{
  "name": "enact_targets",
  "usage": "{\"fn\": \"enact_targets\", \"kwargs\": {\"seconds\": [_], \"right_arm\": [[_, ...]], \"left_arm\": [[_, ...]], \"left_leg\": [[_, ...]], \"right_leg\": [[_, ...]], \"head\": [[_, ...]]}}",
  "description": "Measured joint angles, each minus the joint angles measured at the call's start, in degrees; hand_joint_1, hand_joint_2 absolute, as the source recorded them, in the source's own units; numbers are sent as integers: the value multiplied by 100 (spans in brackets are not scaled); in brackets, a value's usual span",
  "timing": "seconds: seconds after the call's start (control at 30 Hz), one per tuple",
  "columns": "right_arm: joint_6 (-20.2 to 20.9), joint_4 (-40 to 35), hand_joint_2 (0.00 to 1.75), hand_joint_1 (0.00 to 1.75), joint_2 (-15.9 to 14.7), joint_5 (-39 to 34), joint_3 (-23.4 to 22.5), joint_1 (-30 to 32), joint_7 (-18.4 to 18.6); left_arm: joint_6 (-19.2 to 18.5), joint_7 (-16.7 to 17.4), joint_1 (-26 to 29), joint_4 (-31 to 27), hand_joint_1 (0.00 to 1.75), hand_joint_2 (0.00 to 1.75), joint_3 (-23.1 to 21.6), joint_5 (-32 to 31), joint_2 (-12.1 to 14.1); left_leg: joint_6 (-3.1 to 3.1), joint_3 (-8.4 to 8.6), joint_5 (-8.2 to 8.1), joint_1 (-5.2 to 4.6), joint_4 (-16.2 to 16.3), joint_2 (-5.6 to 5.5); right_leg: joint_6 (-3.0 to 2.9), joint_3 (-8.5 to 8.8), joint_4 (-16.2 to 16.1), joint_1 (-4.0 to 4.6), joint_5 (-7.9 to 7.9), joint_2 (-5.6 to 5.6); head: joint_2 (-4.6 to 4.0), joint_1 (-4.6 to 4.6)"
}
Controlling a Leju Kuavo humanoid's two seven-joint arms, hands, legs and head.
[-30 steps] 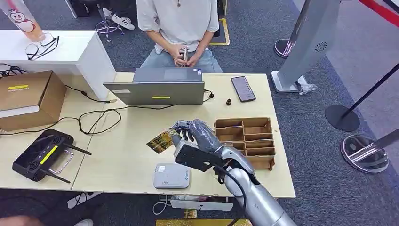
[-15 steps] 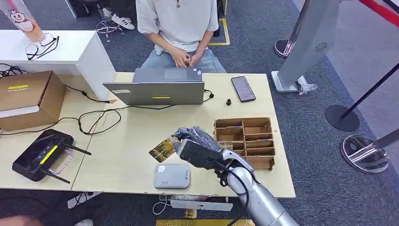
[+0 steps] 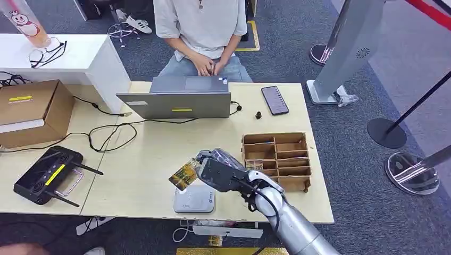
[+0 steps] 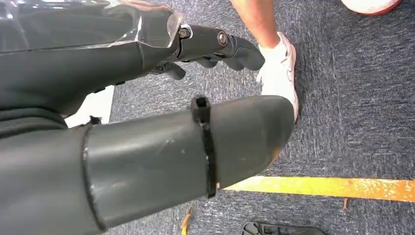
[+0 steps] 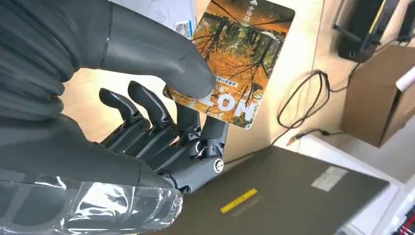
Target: Pass the card to the sensor for recognition and then transmit it.
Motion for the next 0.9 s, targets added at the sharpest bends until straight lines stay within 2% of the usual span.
{"fn": "enact_targets", "kwargs": {"seconds": [0.47,0.9], "right_arm": [[0,428,175,175,0,109,295,-62,175],[-225,721,175,175,0,304,443,-135,508]], "left_arm": [[2,48,-5,0,0,0,-2,-26,0],[2,66,-16,0,0,0,-7,-57,0]], "left_leg": [[0,0,0,0,0,0],[0,0,0,0,0,0]], "right_leg": [[0,0,0,0,0,0],[0,0,0,0,0,0]], "head": [[0,0],[0,0]]}}
